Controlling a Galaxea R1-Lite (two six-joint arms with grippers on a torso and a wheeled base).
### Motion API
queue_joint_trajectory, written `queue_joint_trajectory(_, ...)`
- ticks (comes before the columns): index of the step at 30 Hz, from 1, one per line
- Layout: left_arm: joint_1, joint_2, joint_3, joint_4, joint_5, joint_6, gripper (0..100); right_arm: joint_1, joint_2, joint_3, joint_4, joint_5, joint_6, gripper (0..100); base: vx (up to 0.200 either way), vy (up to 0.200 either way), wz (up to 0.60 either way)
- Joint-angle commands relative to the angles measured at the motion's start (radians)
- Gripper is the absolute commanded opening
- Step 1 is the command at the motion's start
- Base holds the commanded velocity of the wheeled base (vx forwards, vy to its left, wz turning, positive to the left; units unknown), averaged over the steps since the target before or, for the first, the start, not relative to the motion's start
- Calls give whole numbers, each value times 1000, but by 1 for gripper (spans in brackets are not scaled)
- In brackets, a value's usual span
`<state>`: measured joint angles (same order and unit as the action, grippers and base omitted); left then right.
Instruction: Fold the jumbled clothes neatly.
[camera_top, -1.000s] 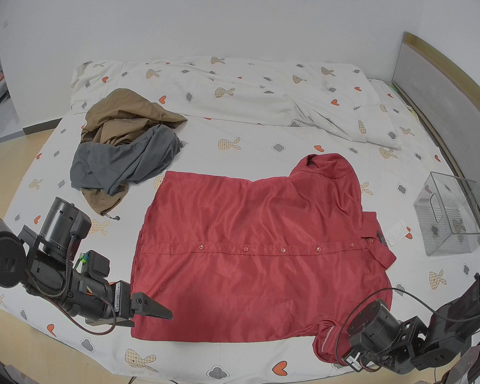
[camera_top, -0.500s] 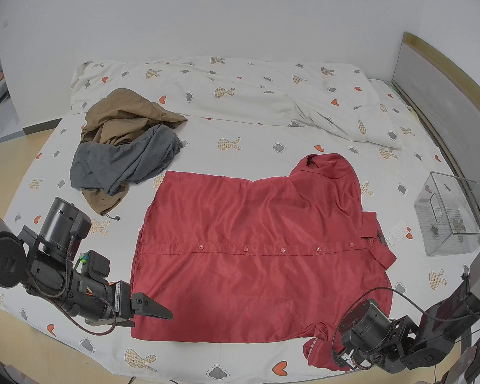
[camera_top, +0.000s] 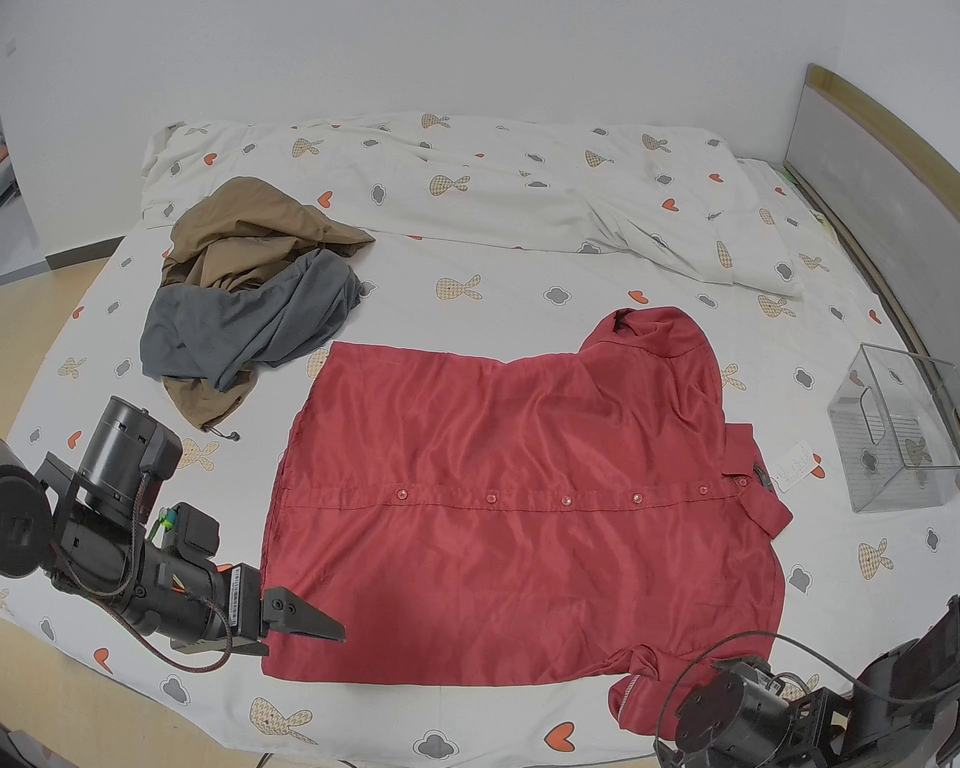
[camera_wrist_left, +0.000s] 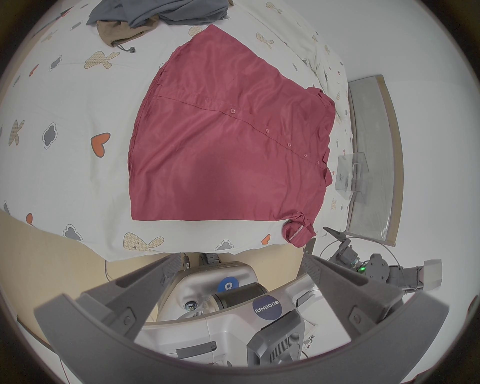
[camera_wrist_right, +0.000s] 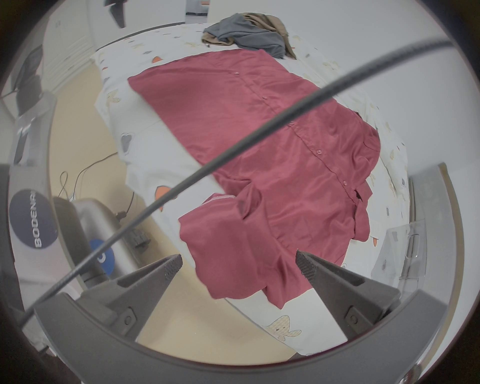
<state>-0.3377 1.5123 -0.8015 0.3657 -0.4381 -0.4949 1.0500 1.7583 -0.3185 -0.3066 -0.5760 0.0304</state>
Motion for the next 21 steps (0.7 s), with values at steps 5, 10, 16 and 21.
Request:
queue_joint_trajectory(5, -1, -9, 2, 1, -1, -1, 100, 38, 144, 9, -5, 1, 9, 100, 0, 0, 0)
queue_joint_trajectory(10, 0, -11, 2, 1, -1, -1, 100, 59, 185, 3, -5, -1, 45, 100, 0, 0, 0)
queue_joint_trajectory(16, 0, -11, 2, -1, -1, -1, 100, 41, 184, -14, -5, 4, 45, 100, 0, 0, 0)
queue_joint_trajectory(21, 0, -11, 2, -1, -1, -1, 100, -8, 190, -40, -5, 5, 36, 100, 0, 0, 0)
